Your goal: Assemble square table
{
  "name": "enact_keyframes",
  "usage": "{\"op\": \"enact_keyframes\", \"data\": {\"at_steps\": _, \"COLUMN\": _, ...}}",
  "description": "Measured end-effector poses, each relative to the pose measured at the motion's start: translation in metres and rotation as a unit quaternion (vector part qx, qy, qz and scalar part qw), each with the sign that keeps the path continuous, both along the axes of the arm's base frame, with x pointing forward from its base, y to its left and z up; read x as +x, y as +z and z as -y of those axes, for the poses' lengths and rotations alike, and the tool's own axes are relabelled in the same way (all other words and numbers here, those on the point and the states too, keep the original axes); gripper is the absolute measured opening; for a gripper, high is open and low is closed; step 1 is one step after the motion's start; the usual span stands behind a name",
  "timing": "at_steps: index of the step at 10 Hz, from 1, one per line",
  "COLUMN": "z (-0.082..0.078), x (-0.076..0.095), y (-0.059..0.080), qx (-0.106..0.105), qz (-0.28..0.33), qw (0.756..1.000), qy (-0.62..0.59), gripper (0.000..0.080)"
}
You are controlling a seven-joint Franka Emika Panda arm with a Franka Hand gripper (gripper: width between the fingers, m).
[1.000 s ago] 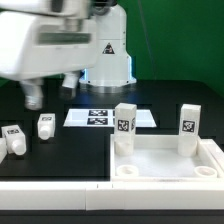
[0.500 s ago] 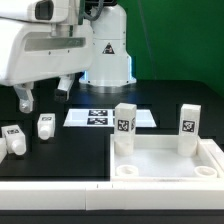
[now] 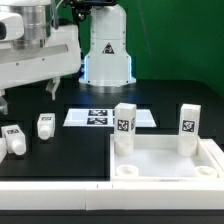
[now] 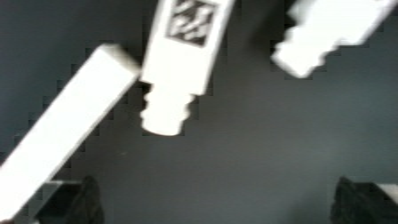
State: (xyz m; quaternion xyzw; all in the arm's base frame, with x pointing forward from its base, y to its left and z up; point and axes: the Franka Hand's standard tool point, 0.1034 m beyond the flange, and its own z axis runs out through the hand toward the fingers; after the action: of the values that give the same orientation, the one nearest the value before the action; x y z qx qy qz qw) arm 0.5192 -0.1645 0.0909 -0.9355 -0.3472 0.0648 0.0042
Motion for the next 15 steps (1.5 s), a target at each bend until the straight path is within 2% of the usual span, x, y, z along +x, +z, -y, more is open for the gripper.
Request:
{"op": "enact_keyframes", "data": {"at_steps": 2, "z": 0.001, "x": -0.004, "y": -0.004, "qx": 0.000, "qz": -0.005, "qw": 1.000, "qy": -0.003, "gripper": 0.0649}}
{"op": "enact_keyframes", "data": {"at_steps": 3, "z": 0.004, "x": -0.015, "y": -0.012, "qx": -0.004, "qz": -0.007, "qw": 0.997, "qy": -0.076, "gripper": 0.0649}}
{"op": "enact_keyframes", "data": {"at_steps": 4, "z": 0.003, "x": -0.036, "y": -0.027, "qx": -0.015, "qz": 0.002, "qw": 0.992, "qy": -0.127, "gripper": 0.0649}}
{"op": "enact_keyframes", "data": {"at_steps": 5, "z": -0.001, "x": -0.056, "y": -0.040, "qx": -0.014, "qz": -0.002, "qw": 0.988, "qy": -0.152, "gripper": 0.0649}}
{"op": "enact_keyframes", "data": {"at_steps": 6, "z": 0.002, "x": -0.062, "y": -0.047, "qx": -0.004, "qz": -0.006, "qw": 0.987, "qy": -0.162, "gripper": 0.0649}}
{"op": "enact_keyframes", "data": {"at_steps": 9, "z": 0.003, "x": -0.062, "y": -0.048, "qx": -0.003, "qz": -0.006, "qw": 0.986, "qy": -0.164, "gripper": 0.0649}}
{"op": "enact_keyframes", "data": {"at_steps": 10, "z": 0.003, "x": -0.068, "y": -0.050, "qx": -0.008, "qz": -0.007, "qw": 0.977, "qy": -0.213, "gripper": 0.0649}}
{"op": "enact_keyframes", "data": {"at_steps": 12, "z": -0.008, "x": -0.097, "y": -0.057, "qx": -0.014, "qz": -0.005, "qw": 0.968, "qy": -0.249, "gripper": 0.0649}}
{"op": "enact_keyframes", "data": {"at_steps": 15, "z": -0.011, "x": -0.110, "y": -0.075, "qx": -0.016, "qz": -0.013, "qw": 0.962, "qy": -0.273, "gripper": 0.0649}}
